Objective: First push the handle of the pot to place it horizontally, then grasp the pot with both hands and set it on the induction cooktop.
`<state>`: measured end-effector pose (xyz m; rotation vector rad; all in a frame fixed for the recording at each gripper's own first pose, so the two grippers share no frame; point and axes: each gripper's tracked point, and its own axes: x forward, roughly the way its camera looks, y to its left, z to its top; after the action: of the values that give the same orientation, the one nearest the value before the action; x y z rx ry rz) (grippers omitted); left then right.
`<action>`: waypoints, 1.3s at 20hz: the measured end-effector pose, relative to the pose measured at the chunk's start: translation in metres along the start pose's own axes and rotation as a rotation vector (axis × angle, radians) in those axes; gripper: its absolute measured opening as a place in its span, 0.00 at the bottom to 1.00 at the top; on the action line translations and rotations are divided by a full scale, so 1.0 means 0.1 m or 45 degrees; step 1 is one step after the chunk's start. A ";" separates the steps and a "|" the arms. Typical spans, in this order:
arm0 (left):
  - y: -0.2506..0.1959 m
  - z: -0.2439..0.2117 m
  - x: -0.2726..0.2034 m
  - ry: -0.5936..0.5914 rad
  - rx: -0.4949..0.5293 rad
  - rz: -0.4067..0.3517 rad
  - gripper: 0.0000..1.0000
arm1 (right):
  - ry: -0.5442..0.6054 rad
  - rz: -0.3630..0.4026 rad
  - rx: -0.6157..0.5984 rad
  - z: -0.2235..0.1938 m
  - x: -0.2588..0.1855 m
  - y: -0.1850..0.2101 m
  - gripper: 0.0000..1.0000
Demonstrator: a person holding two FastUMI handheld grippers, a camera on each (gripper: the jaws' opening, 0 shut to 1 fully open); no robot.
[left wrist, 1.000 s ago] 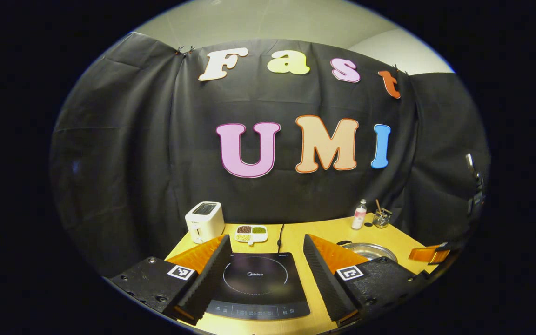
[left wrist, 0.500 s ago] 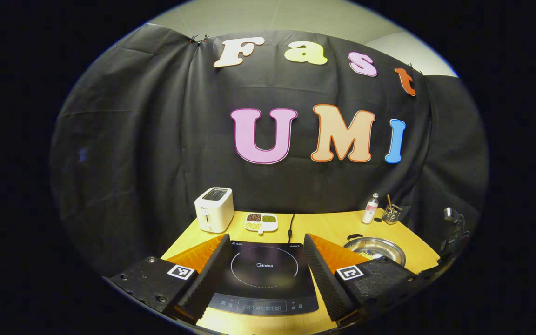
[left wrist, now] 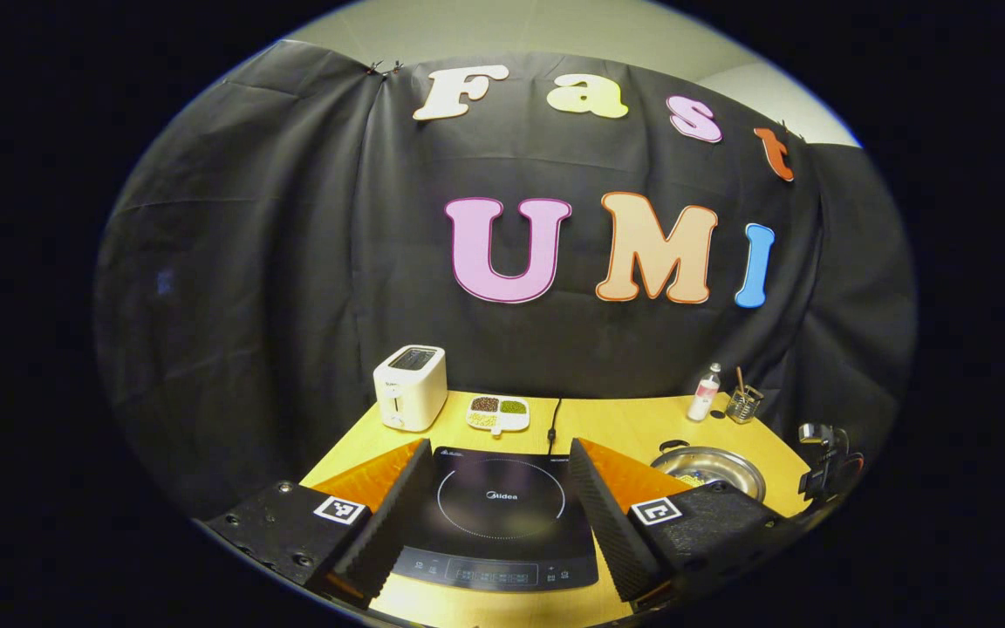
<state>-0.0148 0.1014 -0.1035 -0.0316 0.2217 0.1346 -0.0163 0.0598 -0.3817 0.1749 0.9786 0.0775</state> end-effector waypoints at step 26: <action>-0.09 -0.21 0.22 0.093 -0.082 0.025 0.95 | -0.016 -0.248 0.142 0.48 0.04 -1.11 0.03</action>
<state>0.0027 0.0946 -0.1288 -0.0989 0.2908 0.1605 0.0248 -0.0546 -0.3792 0.1810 0.9836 -0.1568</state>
